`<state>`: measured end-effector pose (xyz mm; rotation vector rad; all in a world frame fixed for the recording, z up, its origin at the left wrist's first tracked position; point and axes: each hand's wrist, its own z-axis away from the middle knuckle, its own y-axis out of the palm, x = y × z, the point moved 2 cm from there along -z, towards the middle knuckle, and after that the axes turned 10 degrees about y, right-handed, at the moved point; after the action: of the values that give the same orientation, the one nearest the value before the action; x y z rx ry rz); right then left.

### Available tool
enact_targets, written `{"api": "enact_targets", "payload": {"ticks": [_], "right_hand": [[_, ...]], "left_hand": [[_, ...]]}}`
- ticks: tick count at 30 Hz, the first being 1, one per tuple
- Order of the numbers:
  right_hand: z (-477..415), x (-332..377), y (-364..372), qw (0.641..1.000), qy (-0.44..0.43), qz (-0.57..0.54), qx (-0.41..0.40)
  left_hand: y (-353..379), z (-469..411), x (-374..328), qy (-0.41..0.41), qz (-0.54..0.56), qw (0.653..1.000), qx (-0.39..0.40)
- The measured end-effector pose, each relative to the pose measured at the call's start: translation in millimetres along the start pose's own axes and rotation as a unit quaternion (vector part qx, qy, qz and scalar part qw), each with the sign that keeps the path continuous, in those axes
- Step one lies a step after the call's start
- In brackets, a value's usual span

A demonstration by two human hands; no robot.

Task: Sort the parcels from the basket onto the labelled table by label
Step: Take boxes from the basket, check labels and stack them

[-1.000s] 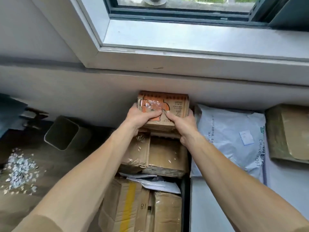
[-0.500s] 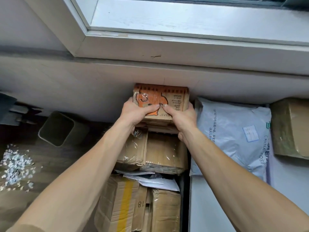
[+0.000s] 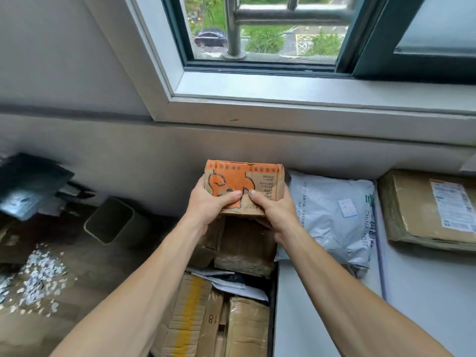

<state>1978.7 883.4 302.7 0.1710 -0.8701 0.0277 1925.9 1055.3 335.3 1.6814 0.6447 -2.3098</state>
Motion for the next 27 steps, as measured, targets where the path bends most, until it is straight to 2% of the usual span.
{"api": "enact_targets", "payload": {"ticks": [3,11,13,16,22,27], "right_hand": [[27,11,-9,0.998,-0.061,0.020,0.002],[115,70,-37,0.982,-0.188,0.019,0.018],[142,83,-41,0.975,-0.220,0.026,0.010],[189,94,-47,0.960,-0.275,0.043,0.005],[286,106,-60,0.918,-0.390,0.076,-0.008],[344,116,-81,0.887,-0.441,0.134,0.013]], "left_hand": [[-3,26,-21,0.041,0.020,0.999,0.003],[-7,82,-111,0.080,0.140,0.984,0.075],[-12,96,-134,0.074,0.163,0.980,0.081],[-21,127,-166,0.022,0.213,0.969,0.123],[-31,197,-199,0.001,0.303,0.924,0.233],[-30,235,-200,-0.040,0.389,0.853,0.345]]}}
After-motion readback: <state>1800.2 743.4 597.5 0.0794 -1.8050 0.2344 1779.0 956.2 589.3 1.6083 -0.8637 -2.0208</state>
